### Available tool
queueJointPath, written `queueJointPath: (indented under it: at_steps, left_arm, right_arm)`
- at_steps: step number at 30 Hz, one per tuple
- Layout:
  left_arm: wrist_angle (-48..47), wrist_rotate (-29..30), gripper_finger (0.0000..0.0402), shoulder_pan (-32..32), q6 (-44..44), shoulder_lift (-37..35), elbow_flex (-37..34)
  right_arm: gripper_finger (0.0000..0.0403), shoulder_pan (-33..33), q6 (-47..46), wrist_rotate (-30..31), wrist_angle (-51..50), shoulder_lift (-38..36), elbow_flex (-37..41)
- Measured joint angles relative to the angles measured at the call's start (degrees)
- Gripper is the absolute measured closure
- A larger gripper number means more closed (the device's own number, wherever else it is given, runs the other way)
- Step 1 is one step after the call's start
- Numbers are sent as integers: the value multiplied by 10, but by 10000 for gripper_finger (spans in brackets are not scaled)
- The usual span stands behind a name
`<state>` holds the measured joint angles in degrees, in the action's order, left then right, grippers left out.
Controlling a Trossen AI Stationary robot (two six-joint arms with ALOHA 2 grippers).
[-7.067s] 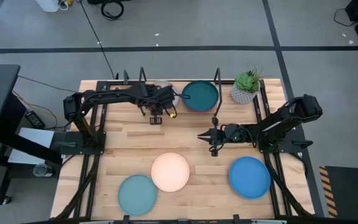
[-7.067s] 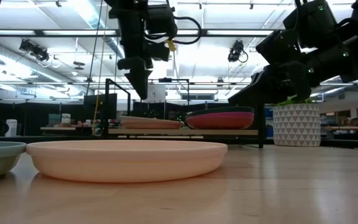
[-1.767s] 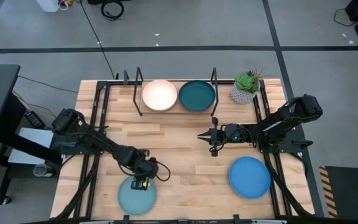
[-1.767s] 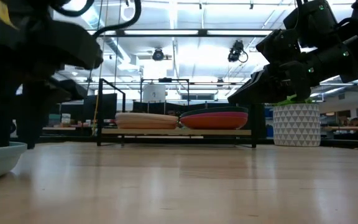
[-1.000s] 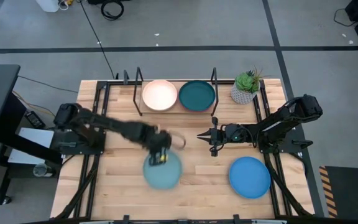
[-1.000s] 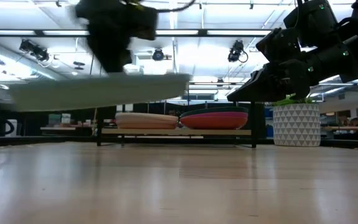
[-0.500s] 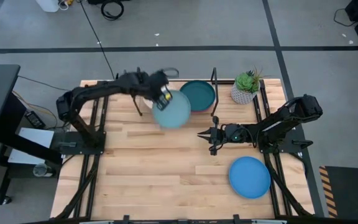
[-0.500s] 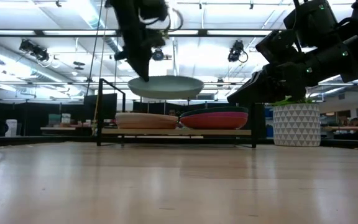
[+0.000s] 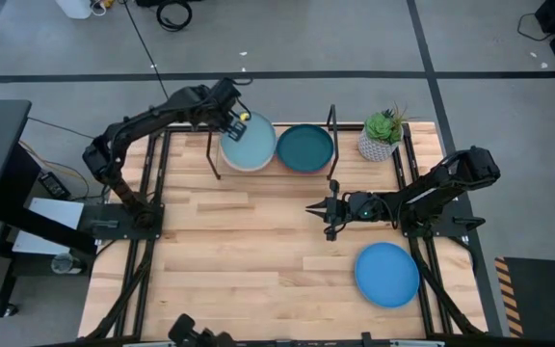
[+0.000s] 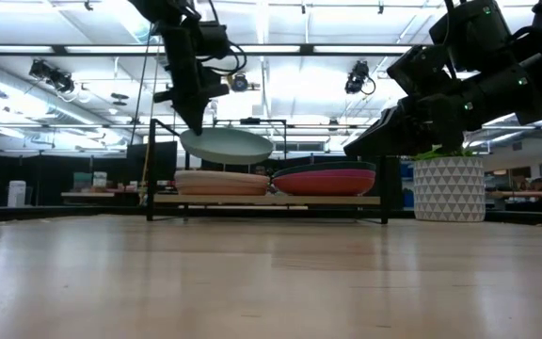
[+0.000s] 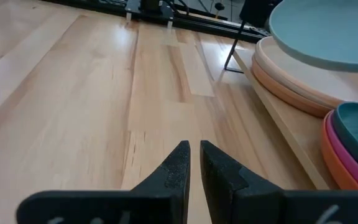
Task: Place and stack plates onto a shelf
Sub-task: Stack the light blue plate on top of the white plate on the shelf, then stack the blue plate on top of the dark green plate on the shelf
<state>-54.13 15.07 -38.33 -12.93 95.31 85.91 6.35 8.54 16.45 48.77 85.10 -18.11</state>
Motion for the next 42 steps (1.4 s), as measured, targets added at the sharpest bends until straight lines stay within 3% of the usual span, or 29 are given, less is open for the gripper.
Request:
queueJointPath:
  at_steps: [19, 30, 32, 37, 42]
  left_arm:
    - [0, -1, 377, -3, 17, 0, 0]
    - [38, 17, 283, -8, 98, 14, -1]
    - [45, -12, 277, -3, 150, 14, -1]
    - [61, -161, 277, 58, 260, 8, -2]
    - [203, -183, 288, 171, 331, -1, -96]
  right_arm:
    - [360, 0, 0, -1, 0, 0, 0]
    - [360, 1, -1, -11, 5, 0, 0]
    - [360, 3, -8, -11, 3, 0, 0]
    - [360, 10, -9, -11, 1, 0, 0]
    - [360, 19, -24, 1, 4, 0, 0]
